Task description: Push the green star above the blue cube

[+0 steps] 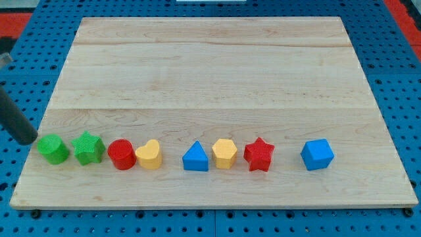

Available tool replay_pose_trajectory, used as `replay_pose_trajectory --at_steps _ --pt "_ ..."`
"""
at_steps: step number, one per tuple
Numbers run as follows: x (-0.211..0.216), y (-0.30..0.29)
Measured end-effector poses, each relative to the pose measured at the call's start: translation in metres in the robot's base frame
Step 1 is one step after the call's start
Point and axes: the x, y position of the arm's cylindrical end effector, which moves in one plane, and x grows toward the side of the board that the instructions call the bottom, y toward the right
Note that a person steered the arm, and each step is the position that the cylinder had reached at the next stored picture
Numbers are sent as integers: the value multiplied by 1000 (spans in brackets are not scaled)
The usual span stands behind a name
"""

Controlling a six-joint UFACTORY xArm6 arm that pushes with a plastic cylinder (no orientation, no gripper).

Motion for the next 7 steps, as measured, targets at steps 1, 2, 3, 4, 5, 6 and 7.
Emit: replay_pose_trajectory --at_steps 1,2,3,4,5,6,7 --pt "23 18" --pt "30 45" --pt "45 47" --pt "47 62" --pt "34 87" --pt "22 101" --pt "14 97"
